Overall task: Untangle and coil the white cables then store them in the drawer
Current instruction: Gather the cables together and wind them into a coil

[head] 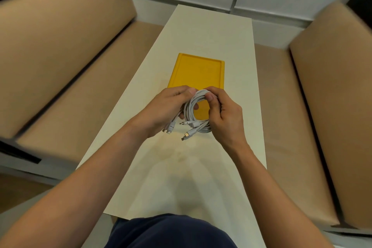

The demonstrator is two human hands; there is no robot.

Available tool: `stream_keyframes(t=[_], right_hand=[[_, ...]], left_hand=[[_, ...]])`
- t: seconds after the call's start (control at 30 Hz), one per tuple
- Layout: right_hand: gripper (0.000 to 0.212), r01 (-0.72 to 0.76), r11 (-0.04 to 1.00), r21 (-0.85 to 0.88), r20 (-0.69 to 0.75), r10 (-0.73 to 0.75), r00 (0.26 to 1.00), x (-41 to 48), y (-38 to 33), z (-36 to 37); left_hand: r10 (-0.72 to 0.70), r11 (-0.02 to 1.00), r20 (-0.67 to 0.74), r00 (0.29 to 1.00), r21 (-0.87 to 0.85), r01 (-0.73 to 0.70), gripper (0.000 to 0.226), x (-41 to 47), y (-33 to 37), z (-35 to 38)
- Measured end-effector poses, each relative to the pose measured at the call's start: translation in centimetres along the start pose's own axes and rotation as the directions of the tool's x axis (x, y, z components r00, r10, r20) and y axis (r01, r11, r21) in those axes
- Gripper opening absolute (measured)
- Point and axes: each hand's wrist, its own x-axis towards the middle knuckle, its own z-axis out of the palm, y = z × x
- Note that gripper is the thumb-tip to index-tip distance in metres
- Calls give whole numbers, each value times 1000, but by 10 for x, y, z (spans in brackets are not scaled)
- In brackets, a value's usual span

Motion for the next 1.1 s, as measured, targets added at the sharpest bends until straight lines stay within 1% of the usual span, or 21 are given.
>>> stream_keyframes(t=[0.07,0.17,0.23,0.27,0.33,0.37,0.43,0.47,0.5,0.53,0.6,0.63,0.73,0.83,0.9,0.97,1.0,1.03,1.07,1.1], right_hand=[[22,20,1000,4,40,-20,999,-2,4,-3],[22,50,999,1,90,-50,995,-6,6,-7],[22,54,999,5,97,-54,994,-8,7,-9],[22,55,998,8,97,-55,994,-9,8,-9],[23,54,998,15,95,-55,994,-10,8,-12],[23,49,999,20,92,-51,994,-10,9,-12],[24,39,999,23,91,-41,995,-10,9,-13],[24,39,999,21,94,-40,995,-10,9,-13],[24,36,999,24,96,-38,995,-10,9,-13],[24,29,999,35,99,-32,995,-10,9,-14],[24,6,997,74,98,-13,995,-10,9,-15],[24,-5,996,92,94,-4,996,-9,9,-15],[22,-36,990,137,83,24,996,-9,7,-17],[19,-64,982,177,103,47,994,-8,3,-20],[19,-82,975,208,109,60,992,-7,-1,-22],[19,-82,971,226,111,58,992,-7,-5,-24],[19,-73,971,229,115,47,992,-7,-7,-24],[20,-59,972,226,121,32,992,-8,-8,-24],[20,-45,975,217,128,17,992,-8,-10,-23],[20,-34,978,207,133,7,991,-8,-10,-23]], left_hand=[[-60,997,107,992,-39,65,31,-1,1,-10],[-116,986,283,952,-79,144,31,-1,1,-22],[-129,985,376,918,-57,162,37,-2,0,-30],[-141,985,401,905,-31,167,42,-3,-1,-33],[-147,989,414,898,37,145,49,-4,-2,-36],[-136,990,395,908,89,109,50,-5,-3,-35],[-91,970,302,949,241,17,45,-5,-1,-31],[-57,940,244,968,339,-30,39,-5,1,-28],[-10,887,196,980,455,-82,32,-4,2,-25],[41,812,176,983,567,-136,26,-4,1,-22],[114,664,189,975,715,-217,22,-4,-3,-17],[118,619,196,973,752,-227,22,-5,-5,-16],[124,529,218,968,811,-250,27,-7,-9,-16],[242,476,244,939,814,-334,34,-10,-7,-16],[315,374,231,921,861,-344,33,-9,-10,-14],[392,254,201,898,914,-315,31,-4,-17,-15],[426,211,188,885,931,-300,29,-2,-20,-16],[458,187,177,871,939,-289,28,1,-21,-18],[486,187,165,858,940,-286,26,2,-22,-20],[502,212,149,852,934,-289,25,3,-22,-21]])
